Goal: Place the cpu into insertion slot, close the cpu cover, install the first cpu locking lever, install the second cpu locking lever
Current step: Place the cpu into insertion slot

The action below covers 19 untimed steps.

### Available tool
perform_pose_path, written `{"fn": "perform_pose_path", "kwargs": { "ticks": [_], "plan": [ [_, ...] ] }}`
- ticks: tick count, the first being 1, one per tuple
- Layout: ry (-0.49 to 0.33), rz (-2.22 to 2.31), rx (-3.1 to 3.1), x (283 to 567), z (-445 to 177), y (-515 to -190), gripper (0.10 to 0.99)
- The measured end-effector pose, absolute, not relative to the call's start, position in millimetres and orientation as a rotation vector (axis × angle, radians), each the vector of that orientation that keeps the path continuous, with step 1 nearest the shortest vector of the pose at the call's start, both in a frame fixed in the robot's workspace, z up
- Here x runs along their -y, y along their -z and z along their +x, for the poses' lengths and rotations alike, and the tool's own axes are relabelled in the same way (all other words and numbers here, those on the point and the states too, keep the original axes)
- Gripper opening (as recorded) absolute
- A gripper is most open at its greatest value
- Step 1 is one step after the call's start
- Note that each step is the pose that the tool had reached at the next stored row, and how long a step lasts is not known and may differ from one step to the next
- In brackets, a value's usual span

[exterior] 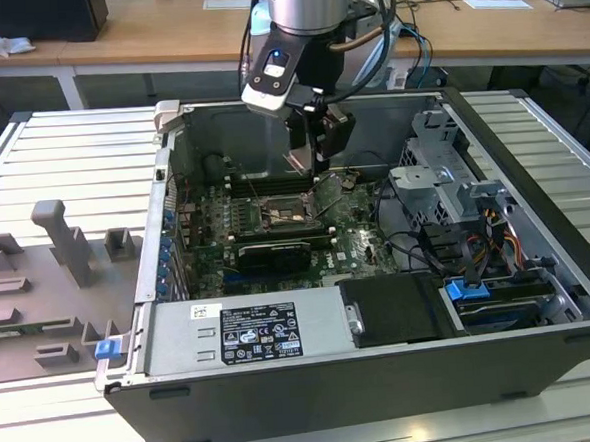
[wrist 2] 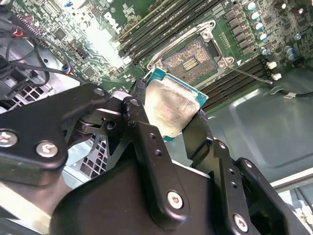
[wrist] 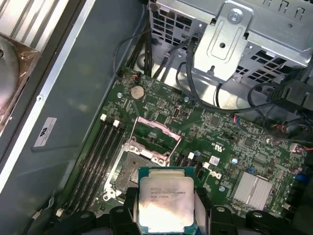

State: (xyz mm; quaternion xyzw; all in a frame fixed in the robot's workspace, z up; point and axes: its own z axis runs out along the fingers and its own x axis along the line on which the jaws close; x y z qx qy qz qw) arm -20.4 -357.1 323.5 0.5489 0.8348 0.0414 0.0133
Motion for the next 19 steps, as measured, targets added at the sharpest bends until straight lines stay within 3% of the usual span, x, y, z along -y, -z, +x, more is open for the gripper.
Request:
{"fn": "perform_pose_path", "kwargs": {
  "ticks": [19],
  "plan": [
    [-0.115, 1.876, -2.461, 357.1, -20.3, -315.7, 0.541]
  ]
}}
